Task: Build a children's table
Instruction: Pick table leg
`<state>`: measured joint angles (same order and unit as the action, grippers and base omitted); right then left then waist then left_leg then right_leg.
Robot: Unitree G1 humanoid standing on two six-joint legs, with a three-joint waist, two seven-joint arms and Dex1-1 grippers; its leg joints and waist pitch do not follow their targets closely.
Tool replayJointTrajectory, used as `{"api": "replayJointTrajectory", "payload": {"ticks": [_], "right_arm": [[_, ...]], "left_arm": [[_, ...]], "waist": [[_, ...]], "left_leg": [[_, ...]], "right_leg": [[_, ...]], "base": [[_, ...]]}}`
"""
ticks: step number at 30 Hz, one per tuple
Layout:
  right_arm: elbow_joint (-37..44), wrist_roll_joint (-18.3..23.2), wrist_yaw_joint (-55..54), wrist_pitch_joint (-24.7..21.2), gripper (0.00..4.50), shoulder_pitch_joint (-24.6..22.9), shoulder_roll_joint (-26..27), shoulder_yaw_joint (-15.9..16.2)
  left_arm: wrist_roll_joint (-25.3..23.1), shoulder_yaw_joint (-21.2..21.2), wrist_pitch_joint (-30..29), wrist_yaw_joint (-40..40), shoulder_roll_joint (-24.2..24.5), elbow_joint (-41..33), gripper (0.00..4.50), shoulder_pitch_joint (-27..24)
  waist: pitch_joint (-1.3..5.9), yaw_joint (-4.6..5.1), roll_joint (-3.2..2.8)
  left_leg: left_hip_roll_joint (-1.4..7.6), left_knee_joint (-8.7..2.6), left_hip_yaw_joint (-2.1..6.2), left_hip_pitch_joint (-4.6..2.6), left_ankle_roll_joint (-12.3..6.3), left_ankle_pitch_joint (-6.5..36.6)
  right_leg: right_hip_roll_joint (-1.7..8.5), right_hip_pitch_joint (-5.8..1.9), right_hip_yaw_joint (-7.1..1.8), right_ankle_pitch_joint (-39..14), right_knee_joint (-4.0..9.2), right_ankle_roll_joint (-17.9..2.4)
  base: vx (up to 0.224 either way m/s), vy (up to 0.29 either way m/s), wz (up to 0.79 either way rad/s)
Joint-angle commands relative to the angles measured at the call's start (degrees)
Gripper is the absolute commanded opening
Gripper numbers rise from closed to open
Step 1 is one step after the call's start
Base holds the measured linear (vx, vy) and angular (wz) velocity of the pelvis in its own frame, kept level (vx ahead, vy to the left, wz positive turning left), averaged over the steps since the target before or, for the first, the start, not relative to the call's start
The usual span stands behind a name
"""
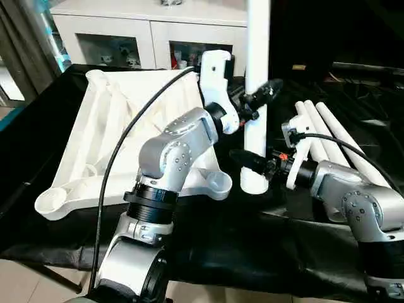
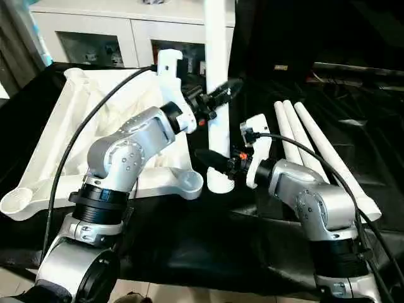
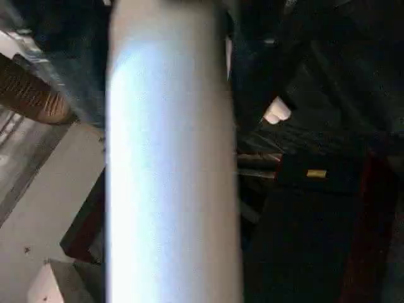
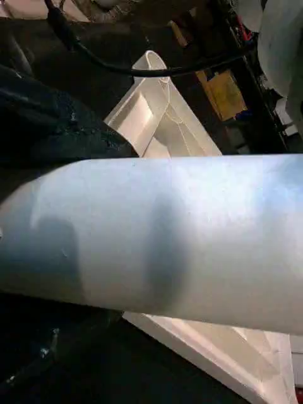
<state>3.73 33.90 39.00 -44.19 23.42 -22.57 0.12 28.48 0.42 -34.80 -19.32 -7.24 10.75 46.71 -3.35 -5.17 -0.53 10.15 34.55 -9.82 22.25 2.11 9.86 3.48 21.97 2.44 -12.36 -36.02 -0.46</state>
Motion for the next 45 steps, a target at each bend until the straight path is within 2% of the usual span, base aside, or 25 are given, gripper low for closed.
{"api": "replayJointTrajectory", "payload": {"ticks": [1, 3, 5, 7, 12, 16, 23, 30, 45], "right_arm": [[0.19, -0.19, 0.10, 1.54, 2.28, 1.17, -0.32, -0.87], [0.07, 0.61, 1.23, 0.97, 2.63, 1.08, -0.57, -0.99], [0.11, 1.13, 2.06, 0.44, 2.78, 0.99, -0.86, -1.20], [0.48, 3.02, 5.02, -1.45, 3.04, 0.57, -2.84, -1.97], [1.12, 3.46, 8.30, -2.72, 3.35, 0.26, -6.12, -1.53], [2.17, 4.89, 10.52, -3.99, 3.35, -0.02, -7.76, -1.89], [2.18, 6.44, 12.09, -5.63, 3.35, 0.17, -8.92, -2.35], [2.51, 5.81, 13.37, -6.32, 3.35, -0.14, -10.51, -0.61], [2.57, 6.10, 14.07, -8.32, 3.35, -0.84, -10.62, 1.07]], "left_arm": [[0.50, 1.26, 0.24, -0.49, -0.35, -0.76, 2.04, 0.56], [1.18, 1.02, -0.21, -1.49, -0.10, -1.09, 1.89, 0.91], [1.47, 0.67, -0.47, -2.28, 0.23, -1.30, 1.86, 1.04], [1.87, -0.03, -0.71, -4.29, 1.04, -1.80, 1.80, 1.54], [2.84, -0.56, -1.77, -7.56, 2.58, -1.57, 1.80, 2.76], [4.29, -0.61, -3.19, -10.03, 3.24, -1.82, 1.80, 3.25], [5.42, -1.52, -5.03, -13.17, 4.15, -2.29, 1.80, 3.64], [7.54, -1.15, -7.17, -15.08, 4.38, -3.28, 1.80, 3.86], [9.34, -2.11, -8.70, -17.99, 4.88, -5.70, 1.80, 3.42]], "waist": [[4.12, -0.13, 0.99], [4.13, -0.14, 0.98], [4.11, -0.20, 0.95], [4.11, -0.27, 1.01], [4.07, -0.35, 1.11], [4.10, -0.40, 0.99], [4.11, -0.39, 1.15], [4.08, -0.50, 1.37], [4.11, -0.64, 1.38]], "left_leg": [[2.49, -3.25, 0.72, -0.87, -2.24, 5.06], [2.47, -3.22, 0.71, -0.87, -2.35, 5.21], [2.44, -3.25, 0.73, -0.82, -2.50, 5.21], [2.47, -3.22, 0.71, -0.84, -2.85, 5.19], [2.42, -3.17, 0.67, -0.81, -3.09, 4.88], [2.50, -3.15, 0.71, -0.84, -3.27, 4.80], [2.54, -3.13, 0.68, -0.87, -3.37, 4.81], [2.53, -3.11, 0.64, -0.87, -3.48, 4.36], [2.55, -3.12, 0.66, -0.82, -3.42, 4.10]], "right_leg": [[4.23, -3.02, -2.34, -3.14, 4.51, -12.20], [4.31, -3.05, -2.37, -2.85, 4.47, -12.39], [4.31, -3.11, -2.35, -2.66, 4.44, -12.42], [4.32, -3.14, -2.37, -2.44, 4.48, -12.44], [4.35, -3.16, -2.34, -2.45, 4.41, -12.59], [4.36, -3.14, -2.32, -2.38, 4.31, -13.05], [4.37, -3.12, -2.29, -2.88, 4.36, -13.47], [4.42, -3.16, -2.31, -3.15, 4.33, -13.27], [4.42, -3.14, -2.30, -3.19, 4.35, -13.21]], "base": [[0.000, 0.000, 0.00], [0.000, 0.000, 0.00], [0.000, 0.000, 0.00], [0.000, 0.000, 0.00], [0.000, 0.000, 0.00], [0.000, 0.000, 0.00], [0.000, 0.000, 0.00], [0.000, 0.000, 0.00], [0.000, 0.000, 0.00]]}}
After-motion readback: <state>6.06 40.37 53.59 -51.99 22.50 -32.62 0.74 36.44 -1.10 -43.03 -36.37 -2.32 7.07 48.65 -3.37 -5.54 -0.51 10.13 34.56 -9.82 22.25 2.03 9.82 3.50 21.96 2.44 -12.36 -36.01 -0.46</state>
